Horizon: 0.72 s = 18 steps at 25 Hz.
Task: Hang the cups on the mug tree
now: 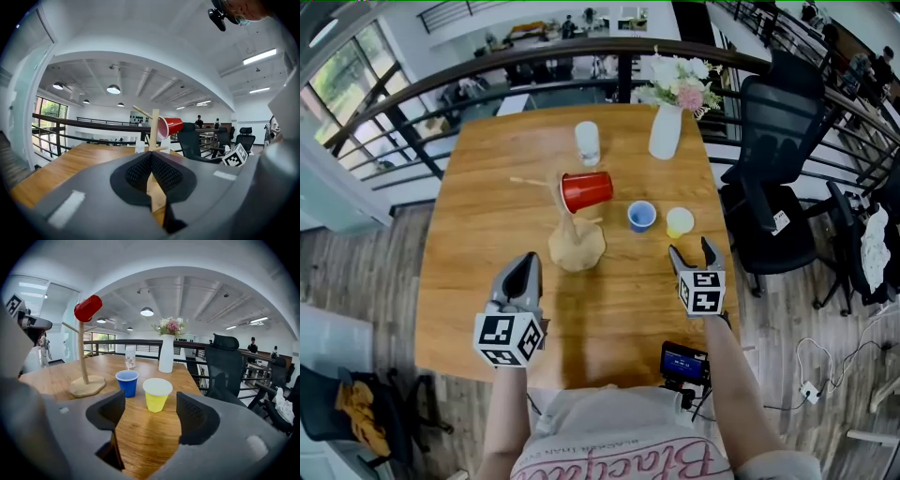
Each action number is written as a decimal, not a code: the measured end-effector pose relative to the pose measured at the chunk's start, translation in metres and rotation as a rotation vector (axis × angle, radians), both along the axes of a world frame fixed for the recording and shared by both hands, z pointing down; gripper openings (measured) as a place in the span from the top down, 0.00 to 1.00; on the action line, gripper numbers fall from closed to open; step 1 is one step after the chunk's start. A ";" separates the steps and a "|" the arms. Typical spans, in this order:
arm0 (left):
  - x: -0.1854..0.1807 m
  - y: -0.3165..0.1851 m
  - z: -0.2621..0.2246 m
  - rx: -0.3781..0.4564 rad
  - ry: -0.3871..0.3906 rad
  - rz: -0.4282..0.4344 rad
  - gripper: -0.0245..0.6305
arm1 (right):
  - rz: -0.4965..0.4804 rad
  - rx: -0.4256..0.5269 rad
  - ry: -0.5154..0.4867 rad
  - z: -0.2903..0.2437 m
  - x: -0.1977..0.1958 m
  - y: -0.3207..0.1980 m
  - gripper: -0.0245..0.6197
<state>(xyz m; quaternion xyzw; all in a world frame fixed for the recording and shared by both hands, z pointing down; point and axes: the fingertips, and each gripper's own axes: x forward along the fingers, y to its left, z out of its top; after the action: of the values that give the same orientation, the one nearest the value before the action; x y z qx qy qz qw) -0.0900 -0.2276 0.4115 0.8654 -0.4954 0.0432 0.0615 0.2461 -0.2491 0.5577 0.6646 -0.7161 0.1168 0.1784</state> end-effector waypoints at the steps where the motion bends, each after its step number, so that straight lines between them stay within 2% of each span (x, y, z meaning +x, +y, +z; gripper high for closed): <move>1: 0.001 -0.001 0.002 -0.005 -0.007 0.000 0.95 | 0.010 -0.003 -0.007 0.005 0.002 -0.003 0.44; 8: -0.001 -0.011 0.009 -0.033 -0.054 -0.013 0.95 | 0.024 -0.027 -0.040 0.036 0.005 -0.029 0.44; 18: -0.016 -0.018 0.020 -0.075 -0.099 -0.049 0.95 | 0.041 -0.108 0.007 0.063 0.009 -0.066 0.47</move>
<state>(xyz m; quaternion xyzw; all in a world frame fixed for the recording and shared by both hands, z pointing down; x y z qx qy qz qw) -0.1062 -0.2458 0.4319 0.8469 -0.5169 0.1030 0.0705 0.2553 -0.3149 0.6209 0.6688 -0.6945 0.1566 0.2141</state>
